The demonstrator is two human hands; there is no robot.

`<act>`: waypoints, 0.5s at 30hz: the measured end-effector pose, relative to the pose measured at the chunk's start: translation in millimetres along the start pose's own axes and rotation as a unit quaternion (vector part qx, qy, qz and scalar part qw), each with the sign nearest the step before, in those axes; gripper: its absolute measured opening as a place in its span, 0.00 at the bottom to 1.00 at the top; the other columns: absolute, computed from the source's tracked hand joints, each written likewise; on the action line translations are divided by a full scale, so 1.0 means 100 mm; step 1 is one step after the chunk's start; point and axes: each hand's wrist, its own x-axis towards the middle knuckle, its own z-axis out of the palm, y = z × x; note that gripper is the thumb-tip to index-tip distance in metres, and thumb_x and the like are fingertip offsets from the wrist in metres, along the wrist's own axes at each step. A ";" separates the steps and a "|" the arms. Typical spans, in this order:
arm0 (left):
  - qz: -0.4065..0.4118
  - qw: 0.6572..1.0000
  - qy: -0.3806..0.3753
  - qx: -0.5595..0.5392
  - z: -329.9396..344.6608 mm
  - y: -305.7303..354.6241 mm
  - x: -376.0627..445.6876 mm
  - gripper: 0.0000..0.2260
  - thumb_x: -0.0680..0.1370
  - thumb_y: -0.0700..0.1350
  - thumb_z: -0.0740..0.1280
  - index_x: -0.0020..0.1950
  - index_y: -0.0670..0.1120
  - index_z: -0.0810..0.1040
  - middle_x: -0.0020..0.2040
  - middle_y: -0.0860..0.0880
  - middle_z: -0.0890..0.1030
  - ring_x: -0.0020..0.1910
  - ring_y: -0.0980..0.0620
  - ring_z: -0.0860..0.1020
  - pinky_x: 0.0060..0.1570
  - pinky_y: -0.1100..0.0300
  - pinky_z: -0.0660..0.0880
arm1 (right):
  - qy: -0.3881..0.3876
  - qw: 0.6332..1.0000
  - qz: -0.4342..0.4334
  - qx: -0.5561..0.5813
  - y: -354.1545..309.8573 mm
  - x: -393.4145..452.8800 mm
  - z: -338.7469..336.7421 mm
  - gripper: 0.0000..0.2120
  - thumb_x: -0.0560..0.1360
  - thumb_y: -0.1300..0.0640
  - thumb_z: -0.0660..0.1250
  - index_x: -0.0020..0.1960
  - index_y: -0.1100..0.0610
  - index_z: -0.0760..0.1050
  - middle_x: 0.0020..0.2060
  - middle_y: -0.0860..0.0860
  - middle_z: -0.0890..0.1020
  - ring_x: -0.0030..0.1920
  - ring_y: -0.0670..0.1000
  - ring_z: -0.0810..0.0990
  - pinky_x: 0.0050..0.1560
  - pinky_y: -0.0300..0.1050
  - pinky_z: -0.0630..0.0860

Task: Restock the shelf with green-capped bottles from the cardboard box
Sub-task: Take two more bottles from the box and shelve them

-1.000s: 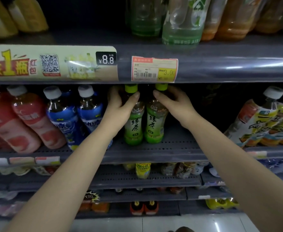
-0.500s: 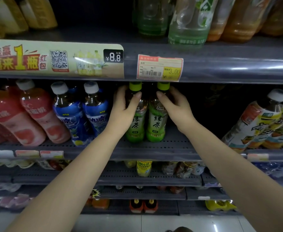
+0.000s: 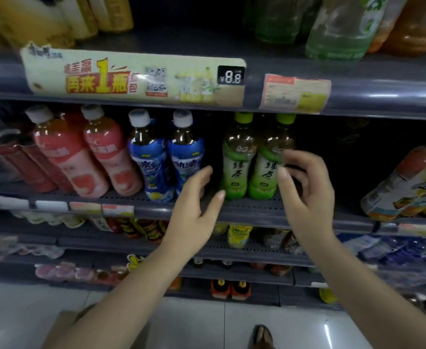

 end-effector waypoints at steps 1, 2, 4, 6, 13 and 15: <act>-0.001 1.000 0.001 0.011 -0.07 -0.09 -0.13 0.25 0.78 0.55 0.60 0.74 0.51 0.64 0.70 0.56 0.70 0.69 0.63 0.68 0.67 0.66 0.67 | -0.033 0.999 -0.006 0.015 -0.06 -0.07 0.10 0.15 0.79 0.47 0.62 0.62 0.51 0.73 0.57 0.47 0.75 0.60 0.51 0.77 0.58 0.52 0.77; -0.011 1.000 0.006 0.022 -0.15 -0.19 -0.26 0.22 0.79 0.53 0.60 0.72 0.51 0.66 0.67 0.56 0.73 0.67 0.63 0.70 0.65 0.65 0.69 | -0.077 0.996 -0.008 0.034 -0.12 -0.13 0.23 0.15 0.79 0.47 0.61 0.62 0.52 0.73 0.58 0.47 0.76 0.60 0.51 0.77 0.58 0.51 0.77; -0.059 0.997 0.037 0.026 -0.31 -0.44 -0.53 0.18 0.80 0.47 0.62 0.69 0.49 0.69 0.64 0.55 0.76 0.64 0.62 0.73 0.64 0.60 0.72 | -0.174 0.981 -0.009 0.084 -0.23 -0.22 0.56 0.16 0.78 0.47 0.61 0.63 0.52 0.74 0.60 0.48 0.76 0.63 0.50 0.76 0.60 0.50 0.76; -0.113 0.989 0.087 0.042 -0.49 -0.68 -0.83 0.16 0.80 0.44 0.62 0.68 0.46 0.70 0.62 0.51 0.77 0.63 0.57 0.75 0.63 0.55 0.73 | -0.253 0.958 -0.007 0.135 -0.35 -0.32 0.94 0.16 0.78 0.47 0.61 0.63 0.51 0.74 0.60 0.47 0.77 0.64 0.49 0.75 0.61 0.50 0.75; -0.287 0.909 0.273 0.129 -1.14 -1.25 -2.13 0.10 0.80 0.46 0.61 0.61 0.49 0.73 0.56 0.51 0.77 0.56 0.56 0.76 0.57 0.60 0.73 | -0.474 0.844 0.029 0.250 -0.80 -0.96 2.34 0.15 0.79 0.48 0.61 0.61 0.51 0.77 0.59 0.47 0.80 0.62 0.46 0.77 0.60 0.45 0.75; -0.324 0.873 0.337 0.137 -1.29 -1.38 -2.53 0.10 0.79 0.43 0.63 0.60 0.47 0.74 0.56 0.51 0.77 0.54 0.59 0.75 0.55 0.72 0.70 | -0.522 0.806 0.035 0.276 -0.95 -1.25 2.70 0.14 0.79 0.49 0.62 0.61 0.51 0.77 0.58 0.46 0.80 0.61 0.44 0.78 0.58 0.39 0.74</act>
